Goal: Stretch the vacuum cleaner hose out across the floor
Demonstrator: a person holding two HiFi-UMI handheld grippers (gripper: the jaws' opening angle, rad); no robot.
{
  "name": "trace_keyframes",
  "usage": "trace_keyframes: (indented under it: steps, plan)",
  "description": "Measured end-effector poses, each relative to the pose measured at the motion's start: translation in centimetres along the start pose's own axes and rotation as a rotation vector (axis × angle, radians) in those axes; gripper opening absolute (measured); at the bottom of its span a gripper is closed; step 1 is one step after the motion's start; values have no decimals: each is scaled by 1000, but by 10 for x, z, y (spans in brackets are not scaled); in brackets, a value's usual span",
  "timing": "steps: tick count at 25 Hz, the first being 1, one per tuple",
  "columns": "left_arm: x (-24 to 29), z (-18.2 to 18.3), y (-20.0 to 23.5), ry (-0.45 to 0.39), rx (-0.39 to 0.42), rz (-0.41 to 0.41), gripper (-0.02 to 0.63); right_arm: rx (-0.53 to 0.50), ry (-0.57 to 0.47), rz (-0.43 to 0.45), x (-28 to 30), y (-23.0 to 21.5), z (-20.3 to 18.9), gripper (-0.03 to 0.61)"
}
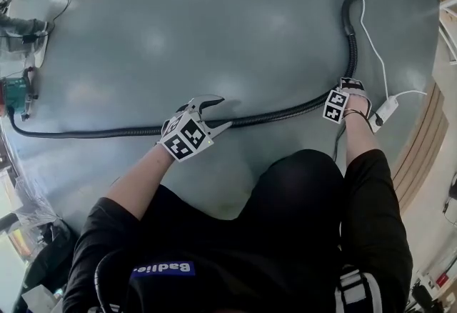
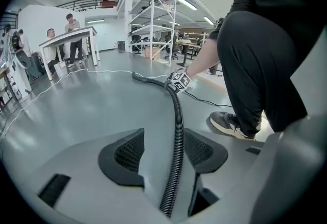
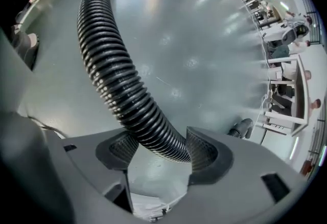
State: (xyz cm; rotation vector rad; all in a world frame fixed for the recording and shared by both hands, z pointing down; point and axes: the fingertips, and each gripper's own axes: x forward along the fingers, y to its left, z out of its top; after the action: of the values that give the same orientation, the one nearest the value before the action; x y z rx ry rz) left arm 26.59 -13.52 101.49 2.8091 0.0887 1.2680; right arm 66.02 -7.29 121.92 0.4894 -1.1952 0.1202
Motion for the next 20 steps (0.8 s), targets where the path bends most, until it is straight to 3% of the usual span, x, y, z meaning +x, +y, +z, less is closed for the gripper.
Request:
trace_keyframes:
  steps: [4,7,11,13,16,18,20]
  plan:
    - [6,3,-2,-18,4,-4,244,-16,-33,61,0,4,9,288]
    - [-3,4,5,-54,-2,-3,244,32,-132,133,-11,4,31,325]
    - [-26,0,20,-109,-24,19,244,132,-234,184,-30,-4,41,459]
    - [-37,-4,28,-133,-22,39,244,179,-264,163,-39,-16,42,465]
    - [-51,-8,42,-174,-17,63,244,247,-354,63,-65,-52,63,465]
    - [-61,-9,55,-213,-33,79,244,269,-450,15,-91,-81,99,465]
    - [-69,-10,67,-254,-81,91,244,259,-547,38,-115,-101,148,463]
